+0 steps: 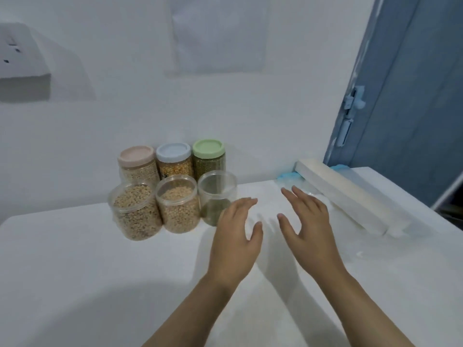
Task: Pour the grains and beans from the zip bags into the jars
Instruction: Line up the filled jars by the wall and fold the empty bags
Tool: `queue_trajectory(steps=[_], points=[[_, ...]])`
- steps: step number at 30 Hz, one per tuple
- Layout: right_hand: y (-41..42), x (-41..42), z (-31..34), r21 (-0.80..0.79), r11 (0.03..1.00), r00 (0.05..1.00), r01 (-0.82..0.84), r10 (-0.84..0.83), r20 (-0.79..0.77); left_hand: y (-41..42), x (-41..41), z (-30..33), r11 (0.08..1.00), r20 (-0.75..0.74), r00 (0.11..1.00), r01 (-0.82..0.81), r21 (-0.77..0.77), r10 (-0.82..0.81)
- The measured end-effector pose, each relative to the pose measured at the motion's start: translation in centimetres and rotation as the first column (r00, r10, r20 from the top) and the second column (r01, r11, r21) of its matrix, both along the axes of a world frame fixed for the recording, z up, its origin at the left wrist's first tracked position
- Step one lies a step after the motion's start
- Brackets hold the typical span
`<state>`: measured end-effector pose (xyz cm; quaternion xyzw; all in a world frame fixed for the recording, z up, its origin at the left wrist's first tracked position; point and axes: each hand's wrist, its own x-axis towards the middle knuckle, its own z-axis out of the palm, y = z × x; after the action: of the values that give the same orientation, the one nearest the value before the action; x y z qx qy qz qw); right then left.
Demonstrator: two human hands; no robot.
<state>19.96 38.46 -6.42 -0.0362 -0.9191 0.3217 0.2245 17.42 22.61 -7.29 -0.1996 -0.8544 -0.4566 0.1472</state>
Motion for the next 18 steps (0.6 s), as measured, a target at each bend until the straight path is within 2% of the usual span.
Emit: queue_trajectory(steps=[4, 6, 10, 13, 15, 18], points=[[8.5, 1.5, 1.6, 0.096, 0.994, 0.993, 0.044, -0.054, 0.101, 7.9, 1.9, 0.4, 0.999, 0.107, 0.994, -0.032, 0.036, 0.028], [12.8, 1.8, 2.3, 0.188, 0.982, 0.974, 0.029, -0.069, 0.214, 12.1, 2.3, 0.1, 0.996, 0.232, 0.970, -0.081, 0.031, 0.072], [20.7, 1.3, 1.7, 0.366, 0.931, 0.894, -0.011, -0.155, 0.421, 18.8, 1.6, -1.8, 0.991, 0.571, 0.819, -0.113, 0.072, 0.052], [25.2, 0.5, -0.4, 0.321, 0.946, 0.842, -0.046, -0.136, 0.522, 21.7, 1.0, -3.3, 0.972, 0.708, 0.703, -0.207, 0.114, 0.066], [26.8, 0.0, -2.0, 0.227, 0.972, 0.830, -0.062, -0.076, 0.552, 23.1, 0.4, -4.0, 0.959, 0.725, 0.682, -0.259, 0.117, 0.095], [27.8, -0.4, -3.7, 0.002, 0.998, 0.842, -0.067, 0.055, 0.536, 25.0, -0.3, -4.5, 0.966, 0.737, 0.664, -0.253, 0.062, 0.127]])
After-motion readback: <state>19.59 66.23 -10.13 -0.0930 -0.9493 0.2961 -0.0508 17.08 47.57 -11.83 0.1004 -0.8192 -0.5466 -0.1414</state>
